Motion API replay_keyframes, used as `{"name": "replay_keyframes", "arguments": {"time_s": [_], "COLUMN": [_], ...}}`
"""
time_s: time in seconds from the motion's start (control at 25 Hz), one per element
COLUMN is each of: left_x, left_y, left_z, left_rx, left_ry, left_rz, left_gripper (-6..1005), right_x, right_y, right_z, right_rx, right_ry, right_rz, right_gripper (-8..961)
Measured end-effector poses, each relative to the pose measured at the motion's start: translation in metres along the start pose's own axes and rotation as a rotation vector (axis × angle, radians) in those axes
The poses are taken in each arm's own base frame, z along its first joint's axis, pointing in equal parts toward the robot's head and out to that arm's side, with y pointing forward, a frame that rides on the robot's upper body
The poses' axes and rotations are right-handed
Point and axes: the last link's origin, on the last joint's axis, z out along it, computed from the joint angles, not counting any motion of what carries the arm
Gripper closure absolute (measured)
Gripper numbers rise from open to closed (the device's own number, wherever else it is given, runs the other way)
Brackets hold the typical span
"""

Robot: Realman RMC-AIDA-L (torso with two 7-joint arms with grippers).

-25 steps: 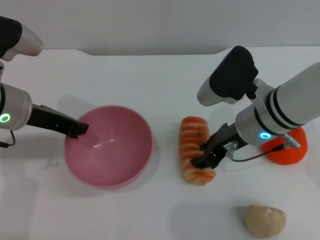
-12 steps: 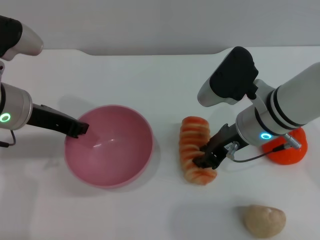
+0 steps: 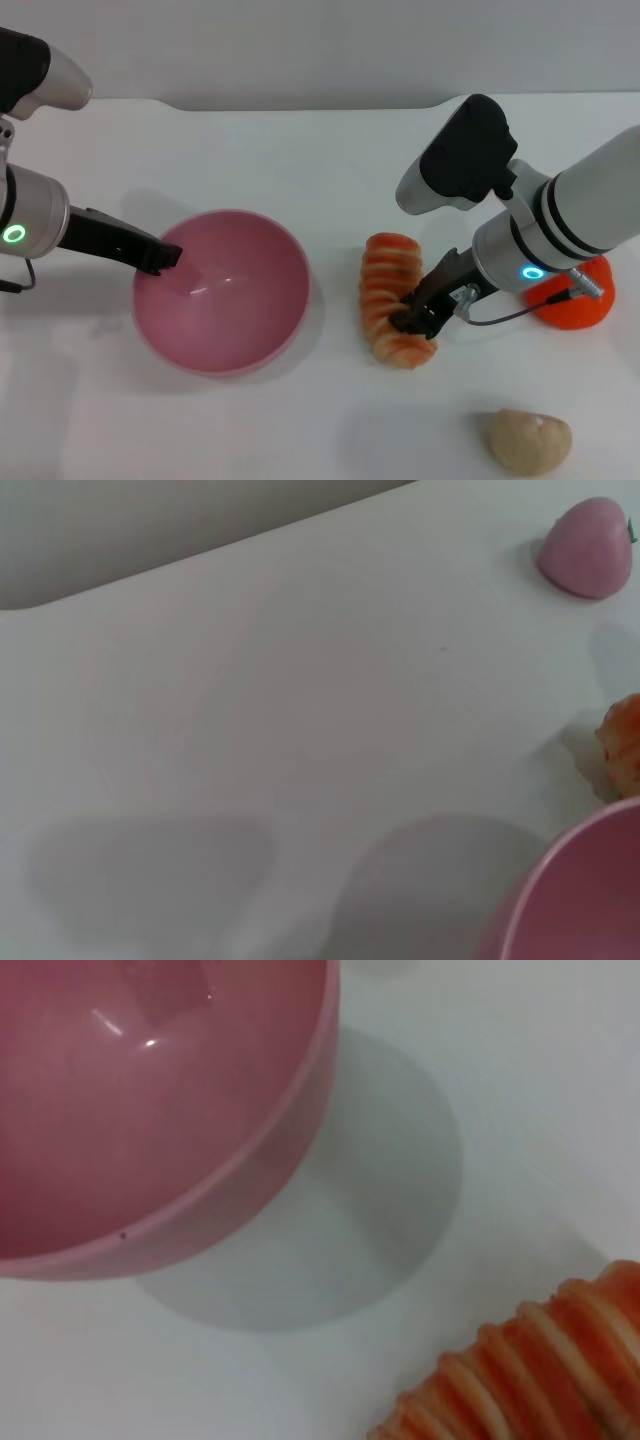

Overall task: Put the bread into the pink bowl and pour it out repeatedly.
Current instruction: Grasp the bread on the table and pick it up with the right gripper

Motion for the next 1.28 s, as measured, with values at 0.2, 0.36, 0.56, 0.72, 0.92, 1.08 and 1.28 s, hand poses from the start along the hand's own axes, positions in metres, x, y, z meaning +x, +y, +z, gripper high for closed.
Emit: {"name": "replay_keyframes", "arguments": {"time_s": [0.2,0.36,0.56,0.72,0.92,1.08,1.28], "left_x": [0.001,0.001,0.0,0.0,0.0,0.002,0.003], "left_y": [0.001,0.001,0.001,0.001,0.002,0.003,0.003], "left_z": [0.0,0.0,0.0,0.001,0.001,0.0,0.0], "left_rx": [-0.001,-0.002,-0.002,-0.002,-0.011,-0.013,-0.013], "left_ry": [-0.001,-0.002,-0.002,-0.003,0.003,0.006,0.008], "left_rz": [0.004,0.004,0.005,0.004,0.0,0.002,0.005], "left_gripper": [951,951,950,950,950,950,950], "right_x": [0.001,0.001,0.001,0.002,0.0,-0.006,-0.01], "right_y": [-0.001,0.001,0.001,0.001,0.005,0.012,0.016], "right_z": [0.0,0.001,0.001,0.001,-0.004,-0.017,-0.033], "right_rx": [0.004,0.003,0.003,0.002,0.003,0.009,0.044], "right_ry": [0.004,0.008,0.009,0.01,-0.016,-0.064,-0.099], "right_rz": [-0.002,-0.008,-0.008,-0.006,-0.015,-0.034,-0.052], "right_gripper": [758,796,807,809,813,818,822]}}
